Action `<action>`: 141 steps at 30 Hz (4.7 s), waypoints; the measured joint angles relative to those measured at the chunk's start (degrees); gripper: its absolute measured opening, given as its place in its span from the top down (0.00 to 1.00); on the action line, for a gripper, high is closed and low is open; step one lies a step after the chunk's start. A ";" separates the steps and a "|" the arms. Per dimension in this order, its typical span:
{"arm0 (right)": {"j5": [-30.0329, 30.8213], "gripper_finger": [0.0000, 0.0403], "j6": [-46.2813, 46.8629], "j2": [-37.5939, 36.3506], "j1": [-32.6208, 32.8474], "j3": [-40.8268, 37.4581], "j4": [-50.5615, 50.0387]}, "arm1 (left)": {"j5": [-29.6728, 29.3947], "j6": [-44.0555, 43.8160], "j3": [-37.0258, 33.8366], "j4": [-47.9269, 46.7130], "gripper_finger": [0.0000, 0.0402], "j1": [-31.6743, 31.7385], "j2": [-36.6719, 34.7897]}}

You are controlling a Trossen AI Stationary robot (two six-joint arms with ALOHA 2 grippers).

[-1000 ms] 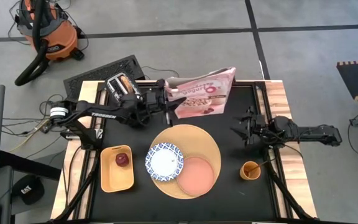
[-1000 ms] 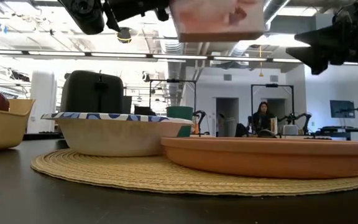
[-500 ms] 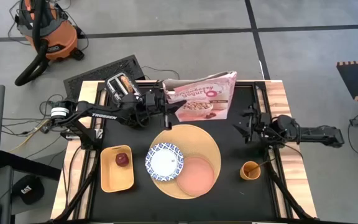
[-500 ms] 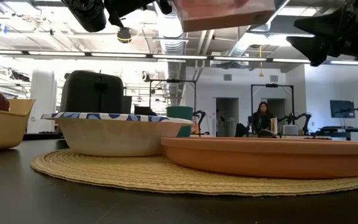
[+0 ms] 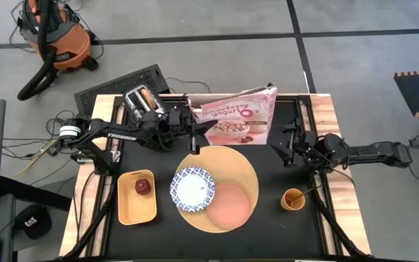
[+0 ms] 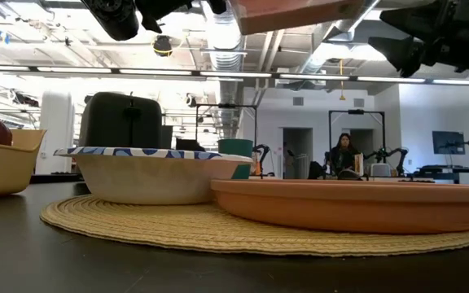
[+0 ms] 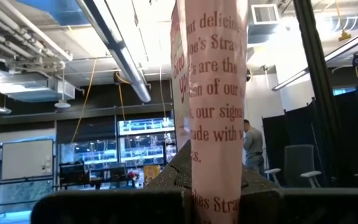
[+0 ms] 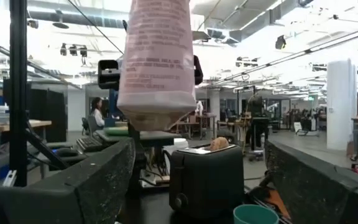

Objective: Arrange a breakfast setting
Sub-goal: Pour the cereal into the bowl

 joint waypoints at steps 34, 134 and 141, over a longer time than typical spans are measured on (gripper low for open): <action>-15.45 0.08 -2.34 48.36 -4.61 21.03 35.21 | -1.47 0.37 0.02 4.44 1.00 -0.02 0.04; -5.73 0.50 4.59 58.22 17.22 84.81 -98.51 | -59.25 -22.16 -10.67 -86.34 0.64 -43.17 -41.44; -5.75 0.50 4.59 65.61 17.22 92.96 -106.46 | -59.36 -22.41 -10.67 -86.24 0.65 -43.15 -41.44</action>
